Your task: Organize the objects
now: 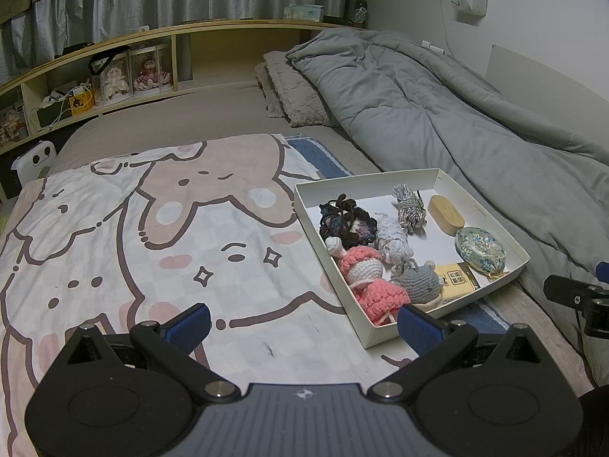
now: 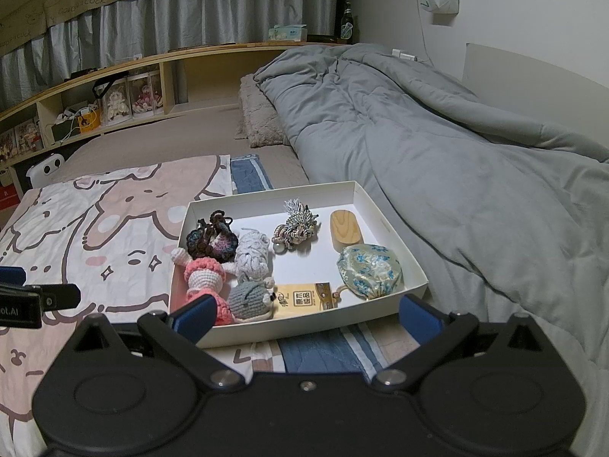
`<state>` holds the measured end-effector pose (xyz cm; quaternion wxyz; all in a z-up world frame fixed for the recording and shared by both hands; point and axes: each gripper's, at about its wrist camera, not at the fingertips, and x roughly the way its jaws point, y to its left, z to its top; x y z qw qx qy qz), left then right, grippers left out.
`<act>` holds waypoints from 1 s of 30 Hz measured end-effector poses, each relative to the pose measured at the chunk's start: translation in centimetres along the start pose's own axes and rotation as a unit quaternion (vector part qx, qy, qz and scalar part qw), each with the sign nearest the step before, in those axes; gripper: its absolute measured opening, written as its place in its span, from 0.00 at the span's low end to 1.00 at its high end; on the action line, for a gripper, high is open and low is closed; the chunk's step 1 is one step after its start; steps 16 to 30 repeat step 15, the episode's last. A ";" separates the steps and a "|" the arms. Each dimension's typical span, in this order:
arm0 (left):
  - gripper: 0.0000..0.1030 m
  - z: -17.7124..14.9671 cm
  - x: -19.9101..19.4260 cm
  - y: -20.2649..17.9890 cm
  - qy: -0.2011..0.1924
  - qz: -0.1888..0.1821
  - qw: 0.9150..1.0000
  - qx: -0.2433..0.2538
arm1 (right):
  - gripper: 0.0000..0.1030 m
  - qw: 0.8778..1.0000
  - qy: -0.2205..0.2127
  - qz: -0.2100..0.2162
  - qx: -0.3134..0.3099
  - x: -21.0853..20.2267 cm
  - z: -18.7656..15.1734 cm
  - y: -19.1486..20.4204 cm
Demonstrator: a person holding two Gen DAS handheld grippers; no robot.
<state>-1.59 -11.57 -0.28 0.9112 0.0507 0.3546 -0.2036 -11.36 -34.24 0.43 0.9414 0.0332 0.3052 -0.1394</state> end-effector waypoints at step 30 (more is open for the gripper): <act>1.00 0.2 0.0 -0.6 0.001 -0.002 1.000 -0.003 | 1.00 1.000 0.000 0.000 -0.001 0.0 0.0 0.0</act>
